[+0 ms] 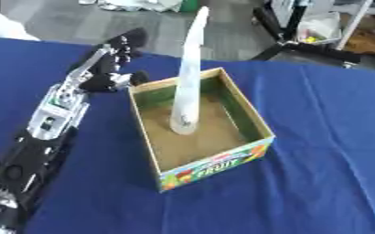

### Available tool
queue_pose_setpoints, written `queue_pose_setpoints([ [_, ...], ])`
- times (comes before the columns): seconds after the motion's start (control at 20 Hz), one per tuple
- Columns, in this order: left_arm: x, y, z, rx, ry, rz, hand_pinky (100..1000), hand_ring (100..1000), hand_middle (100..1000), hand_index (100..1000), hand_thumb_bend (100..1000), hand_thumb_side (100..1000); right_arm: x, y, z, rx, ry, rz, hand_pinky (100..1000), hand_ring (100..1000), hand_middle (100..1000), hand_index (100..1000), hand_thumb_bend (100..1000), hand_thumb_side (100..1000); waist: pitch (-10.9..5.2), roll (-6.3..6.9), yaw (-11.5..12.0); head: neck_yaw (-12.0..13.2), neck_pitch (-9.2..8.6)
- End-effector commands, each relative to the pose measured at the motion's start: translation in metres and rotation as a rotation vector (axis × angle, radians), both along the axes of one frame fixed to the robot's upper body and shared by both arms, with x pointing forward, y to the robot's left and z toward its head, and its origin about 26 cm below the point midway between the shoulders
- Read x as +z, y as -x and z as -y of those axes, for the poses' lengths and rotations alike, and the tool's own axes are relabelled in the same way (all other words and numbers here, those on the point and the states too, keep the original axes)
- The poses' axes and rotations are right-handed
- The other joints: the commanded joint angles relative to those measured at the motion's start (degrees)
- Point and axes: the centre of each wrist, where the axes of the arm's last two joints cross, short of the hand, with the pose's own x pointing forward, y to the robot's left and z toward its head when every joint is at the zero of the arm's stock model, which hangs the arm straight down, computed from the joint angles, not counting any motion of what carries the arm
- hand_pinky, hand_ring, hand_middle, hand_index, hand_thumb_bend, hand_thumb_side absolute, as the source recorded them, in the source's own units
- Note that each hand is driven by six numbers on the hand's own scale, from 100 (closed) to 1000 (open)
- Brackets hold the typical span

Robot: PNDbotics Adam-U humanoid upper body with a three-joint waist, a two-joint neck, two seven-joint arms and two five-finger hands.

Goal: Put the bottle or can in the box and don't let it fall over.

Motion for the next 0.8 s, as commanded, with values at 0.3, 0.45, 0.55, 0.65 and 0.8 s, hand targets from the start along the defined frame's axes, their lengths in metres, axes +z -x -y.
queue_pose_setpoints([
  [0.3,0.031,0.074,-0.114,0.257,0.068,0.124,1000,1000,1000,885,637,409,0.008,0.008,0.008,-0.05,0.058,0.043,1000,1000,1000,1000,100,524,-1.13,-0.06,1.36,-4.5,-0.08],
  [0.45,0.026,0.097,-0.141,0.362,0.124,0.128,1000,1000,1000,884,629,412,0.006,0.008,0.008,-0.059,0.061,0.044,1000,1000,1000,1000,100,524,-0.92,-0.22,1.77,-4.85,-0.3],
  [0.55,0.018,0.112,-0.158,0.439,0.157,0.12,1000,1000,1000,885,623,414,0.004,0.009,0.009,-0.067,0.062,0.045,1000,1000,1000,1000,100,523,-0.74,-0.34,2.04,-5.07,-0.56],
  [0.65,0.007,0.128,-0.176,0.527,0.186,0.116,1000,1000,1000,893,621,409,0.003,0.01,0.009,-0.075,0.062,0.046,1000,1000,1000,1000,100,523,-0.56,-0.42,2.3,-5.3,-1.06],
  [0.8,-0.006,0.147,-0.193,0.632,0.219,0.123,1000,1000,1000,898,631,392,0.002,0.01,0.009,-0.082,0.063,0.046,1000,1000,1000,1000,100,523,-0.41,-0.48,2.69,-5.85,-1.1],
])
